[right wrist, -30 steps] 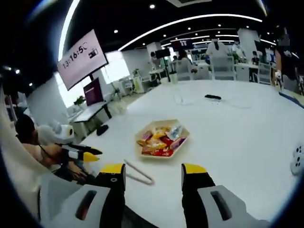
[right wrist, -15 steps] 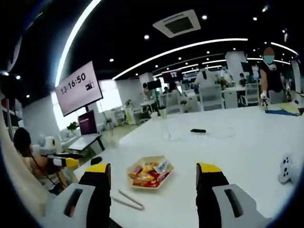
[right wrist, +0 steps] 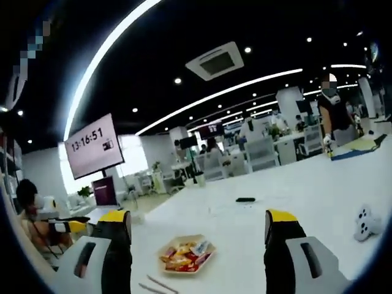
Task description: Place the target food into the container with the food tongs after gripping and lifting it, then release it inside without dropping or visibly crushing the food.
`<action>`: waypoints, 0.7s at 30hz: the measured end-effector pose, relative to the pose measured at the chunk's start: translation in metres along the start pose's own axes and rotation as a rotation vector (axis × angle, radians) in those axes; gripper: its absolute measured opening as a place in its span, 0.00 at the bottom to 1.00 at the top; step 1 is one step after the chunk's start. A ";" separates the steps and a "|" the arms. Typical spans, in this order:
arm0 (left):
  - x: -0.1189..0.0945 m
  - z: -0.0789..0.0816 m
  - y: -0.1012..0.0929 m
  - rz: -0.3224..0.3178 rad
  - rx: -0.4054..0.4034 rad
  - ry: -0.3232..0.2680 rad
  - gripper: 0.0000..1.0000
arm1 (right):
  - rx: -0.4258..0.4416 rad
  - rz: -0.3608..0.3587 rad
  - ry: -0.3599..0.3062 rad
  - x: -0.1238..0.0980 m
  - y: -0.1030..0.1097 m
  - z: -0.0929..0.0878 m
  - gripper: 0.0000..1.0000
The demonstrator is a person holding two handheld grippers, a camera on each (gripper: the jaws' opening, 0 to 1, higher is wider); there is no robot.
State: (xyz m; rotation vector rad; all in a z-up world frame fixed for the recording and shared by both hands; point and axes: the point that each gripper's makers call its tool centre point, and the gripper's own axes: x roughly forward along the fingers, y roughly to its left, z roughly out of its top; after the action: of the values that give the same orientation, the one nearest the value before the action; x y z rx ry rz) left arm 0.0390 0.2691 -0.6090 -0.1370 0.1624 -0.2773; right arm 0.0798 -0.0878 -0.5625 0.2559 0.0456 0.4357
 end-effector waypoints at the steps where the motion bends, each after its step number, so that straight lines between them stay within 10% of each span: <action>1: 0.000 0.001 0.000 -0.001 -0.001 -0.007 0.99 | 0.008 -0.004 -0.005 -0.001 -0.001 0.001 0.92; 21: 0.013 -0.016 -0.016 -0.056 -0.037 0.042 0.99 | 0.111 0.007 0.028 -0.015 0.005 -0.007 0.89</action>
State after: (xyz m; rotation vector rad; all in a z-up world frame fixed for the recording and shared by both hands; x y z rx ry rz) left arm 0.0447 0.2479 -0.6237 -0.1727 0.2055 -0.3334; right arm 0.0634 -0.0877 -0.5681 0.3598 0.0962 0.4438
